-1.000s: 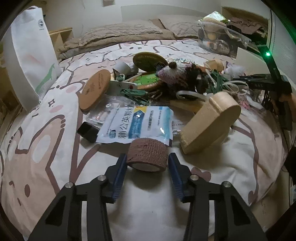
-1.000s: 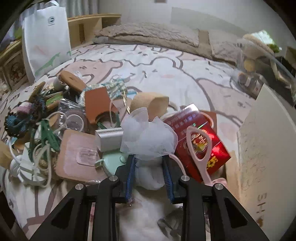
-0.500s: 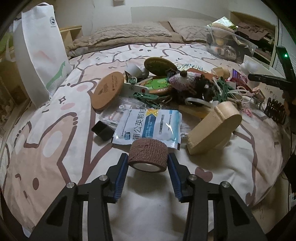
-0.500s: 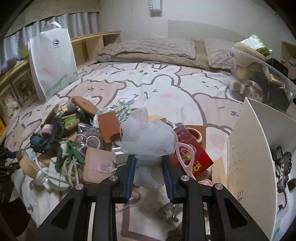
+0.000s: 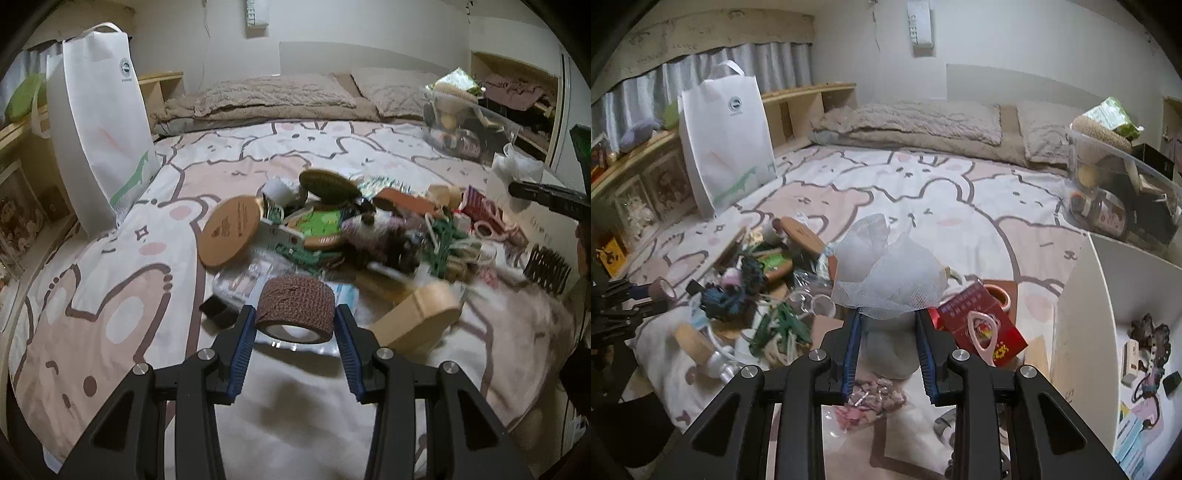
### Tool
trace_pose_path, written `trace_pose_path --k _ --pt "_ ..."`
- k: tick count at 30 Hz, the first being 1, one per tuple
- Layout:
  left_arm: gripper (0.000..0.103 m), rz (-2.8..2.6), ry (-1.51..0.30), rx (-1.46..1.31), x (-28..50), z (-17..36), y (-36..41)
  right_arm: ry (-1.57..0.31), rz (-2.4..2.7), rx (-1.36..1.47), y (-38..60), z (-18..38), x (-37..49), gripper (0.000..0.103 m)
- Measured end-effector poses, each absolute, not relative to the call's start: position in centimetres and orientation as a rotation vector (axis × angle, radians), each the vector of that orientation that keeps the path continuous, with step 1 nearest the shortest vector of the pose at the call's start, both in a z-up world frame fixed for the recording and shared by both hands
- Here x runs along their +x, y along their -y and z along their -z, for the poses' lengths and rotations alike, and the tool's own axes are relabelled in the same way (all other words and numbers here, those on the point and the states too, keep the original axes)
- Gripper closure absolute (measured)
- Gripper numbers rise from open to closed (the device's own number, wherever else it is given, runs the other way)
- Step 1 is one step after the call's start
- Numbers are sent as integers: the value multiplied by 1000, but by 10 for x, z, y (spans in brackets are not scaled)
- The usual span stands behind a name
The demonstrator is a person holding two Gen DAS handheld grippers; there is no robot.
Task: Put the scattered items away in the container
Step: 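Carry the brown roll and white mesh puff over to the white shoebox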
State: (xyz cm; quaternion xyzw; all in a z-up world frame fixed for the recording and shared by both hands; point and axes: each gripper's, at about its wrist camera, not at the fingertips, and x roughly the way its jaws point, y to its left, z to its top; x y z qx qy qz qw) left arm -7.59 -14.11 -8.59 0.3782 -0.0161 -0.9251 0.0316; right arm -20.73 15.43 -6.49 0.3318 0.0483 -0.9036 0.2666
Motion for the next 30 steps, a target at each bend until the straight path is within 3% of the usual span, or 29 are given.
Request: trace_pose_path --k 22,30 --pt "60 2951 -46 1013 -114 50 91 -142 2487 774 -182 37 -190 73" --pt "60 2995 -4 969 -123 38 63 -140 2492 752 -194 30 -183 73"
